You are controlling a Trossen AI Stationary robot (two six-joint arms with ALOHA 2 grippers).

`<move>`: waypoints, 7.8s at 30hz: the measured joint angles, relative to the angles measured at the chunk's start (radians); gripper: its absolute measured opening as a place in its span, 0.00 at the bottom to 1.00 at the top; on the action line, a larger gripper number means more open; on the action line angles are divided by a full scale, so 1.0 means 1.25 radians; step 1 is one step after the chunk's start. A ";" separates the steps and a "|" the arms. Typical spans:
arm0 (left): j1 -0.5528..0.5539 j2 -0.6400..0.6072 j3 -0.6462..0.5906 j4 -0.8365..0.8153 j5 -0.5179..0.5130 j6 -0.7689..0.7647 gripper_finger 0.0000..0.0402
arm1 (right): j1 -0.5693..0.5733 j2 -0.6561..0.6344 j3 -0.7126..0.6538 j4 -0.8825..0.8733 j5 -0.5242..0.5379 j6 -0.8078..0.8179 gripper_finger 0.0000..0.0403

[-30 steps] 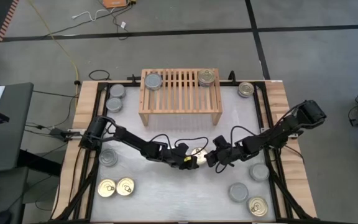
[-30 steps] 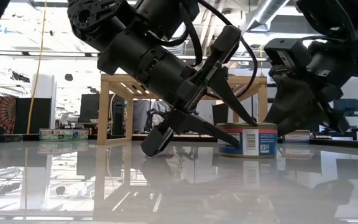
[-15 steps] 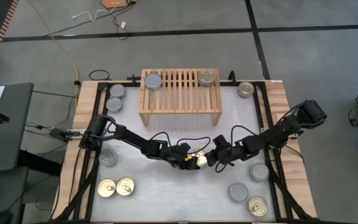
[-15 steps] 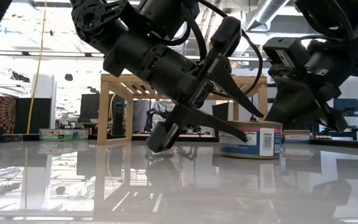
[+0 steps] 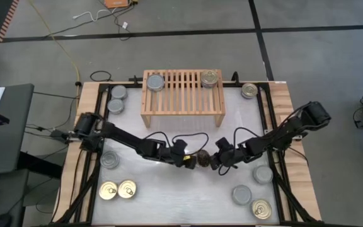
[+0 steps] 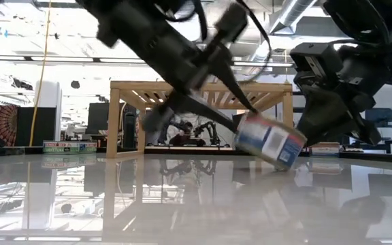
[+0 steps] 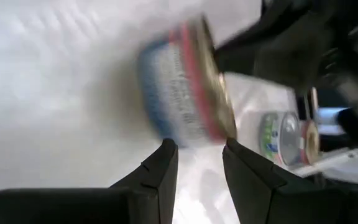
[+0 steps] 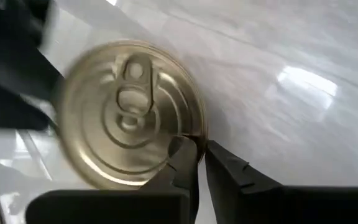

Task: Stack canned seafood by type on shelf
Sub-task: Stack the blue-pink tuna can on top of the other blue-pink can on the shelf

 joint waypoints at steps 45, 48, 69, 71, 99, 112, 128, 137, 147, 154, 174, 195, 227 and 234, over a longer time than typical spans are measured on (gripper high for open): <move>0.009 -0.044 0.000 -0.095 -0.003 0.030 0.94 | -0.001 -0.036 0.000 -0.039 -0.062 -0.013 0.13; 0.008 -0.044 -0.001 -0.095 -0.003 0.022 0.94 | -0.001 -0.087 0.000 -0.120 -0.058 0.000 0.09; 0.007 -0.044 -0.001 -0.226 0.005 0.014 0.94 | 0.040 -0.032 0.218 -0.463 0.017 0.036 0.03; 0.008 -0.051 -0.002 -0.266 0.013 0.014 0.94 | 0.019 0.011 0.248 -0.458 0.024 0.002 0.03; -0.104 -0.275 -0.176 -0.314 0.018 0.093 0.94 | 0.055 0.153 0.378 -0.312 0.057 0.210 0.27; -0.100 -0.363 -0.422 0.151 0.002 0.078 0.94 | 0.080 0.201 0.373 -0.293 0.133 0.298 0.50; -0.099 -0.335 -0.429 0.221 -0.009 0.069 0.94 | 0.050 0.200 0.278 -0.115 0.132 0.255 0.33; -0.096 -0.335 -0.429 0.211 -0.020 0.066 0.94 | 0.045 0.200 0.275 -0.104 0.126 0.239 0.29; -0.077 -0.335 -0.429 0.211 -0.020 0.062 0.94 | 0.043 0.231 0.275 -0.078 0.109 0.234 0.29; -0.073 -0.335 -0.428 0.209 -0.018 0.068 0.94 | 0.042 0.264 0.277 -0.003 0.094 0.234 0.29; -0.103 -0.306 -0.428 0.184 -0.060 -0.130 0.94 | 0.036 0.255 0.276 -0.001 0.088 0.216 0.16; -0.097 -0.153 -0.345 0.267 -0.007 -0.089 0.94 | 0.034 0.256 0.275 0.014 0.088 0.213 0.15; -0.097 -0.153 -0.318 0.224 -0.008 -0.066 0.94 | 0.025 0.256 0.275 0.018 0.088 0.200 0.09; -0.097 -0.153 -0.318 0.225 -0.008 -0.066 0.94 | 0.025 0.256 0.275 0.018 0.088 0.199 0.07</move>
